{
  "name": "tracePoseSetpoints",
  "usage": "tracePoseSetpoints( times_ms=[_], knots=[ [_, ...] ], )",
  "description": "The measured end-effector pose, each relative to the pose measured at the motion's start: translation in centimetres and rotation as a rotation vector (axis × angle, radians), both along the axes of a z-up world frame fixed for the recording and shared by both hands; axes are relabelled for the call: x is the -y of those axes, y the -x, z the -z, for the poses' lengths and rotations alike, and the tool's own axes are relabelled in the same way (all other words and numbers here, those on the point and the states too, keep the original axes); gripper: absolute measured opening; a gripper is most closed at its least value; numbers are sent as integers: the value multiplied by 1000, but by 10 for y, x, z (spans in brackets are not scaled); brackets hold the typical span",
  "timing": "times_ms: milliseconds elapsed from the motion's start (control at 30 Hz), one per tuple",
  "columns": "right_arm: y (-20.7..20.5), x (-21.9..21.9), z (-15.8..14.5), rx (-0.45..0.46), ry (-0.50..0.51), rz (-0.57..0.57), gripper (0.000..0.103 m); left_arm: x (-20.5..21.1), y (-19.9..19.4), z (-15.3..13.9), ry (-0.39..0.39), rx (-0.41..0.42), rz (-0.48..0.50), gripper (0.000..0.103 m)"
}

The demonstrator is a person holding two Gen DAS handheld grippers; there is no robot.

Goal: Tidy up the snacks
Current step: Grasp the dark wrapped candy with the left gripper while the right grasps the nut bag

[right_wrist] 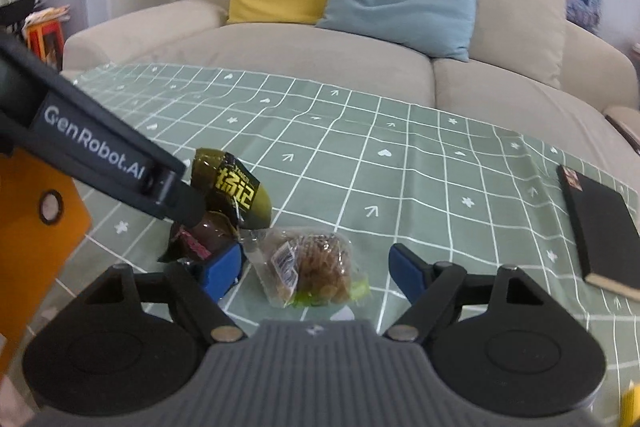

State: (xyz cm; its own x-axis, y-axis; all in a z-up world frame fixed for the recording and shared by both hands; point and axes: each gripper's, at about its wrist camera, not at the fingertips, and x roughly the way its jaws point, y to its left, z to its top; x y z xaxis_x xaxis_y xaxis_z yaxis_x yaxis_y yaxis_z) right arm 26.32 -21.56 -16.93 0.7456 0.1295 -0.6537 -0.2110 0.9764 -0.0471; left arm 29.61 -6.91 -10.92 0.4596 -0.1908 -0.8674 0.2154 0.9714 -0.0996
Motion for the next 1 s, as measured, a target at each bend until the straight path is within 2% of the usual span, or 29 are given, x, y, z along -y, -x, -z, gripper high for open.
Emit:
tracePoseSetpoints(
  times_ms=[67, 133, 267, 433, 600, 1000],
  knots=[
    [-5, 1, 3, -11, -10, -4, 77, 0, -2, 3, 3, -12, -12, 78],
    [-9, 1, 5, -25, -25, -9, 67, 2, -3, 7, 6, -24, -17, 78],
    [-8, -1, 6, -30, -30, -4, 64, 8, -6, 15, -1, -45, -17, 78],
    [-3, 1, 4, -37, -20, 11, 55, 16, -9, 27, -38, -49, -33, 78],
    [13, 14, 8, -61, -4, 75, 52, 23, -11, 37, -64, -58, -29, 78],
    [55, 25, 8, -46, 0, 113, 44, 30, -7, 41, -78, -43, -20, 61]
  ],
)
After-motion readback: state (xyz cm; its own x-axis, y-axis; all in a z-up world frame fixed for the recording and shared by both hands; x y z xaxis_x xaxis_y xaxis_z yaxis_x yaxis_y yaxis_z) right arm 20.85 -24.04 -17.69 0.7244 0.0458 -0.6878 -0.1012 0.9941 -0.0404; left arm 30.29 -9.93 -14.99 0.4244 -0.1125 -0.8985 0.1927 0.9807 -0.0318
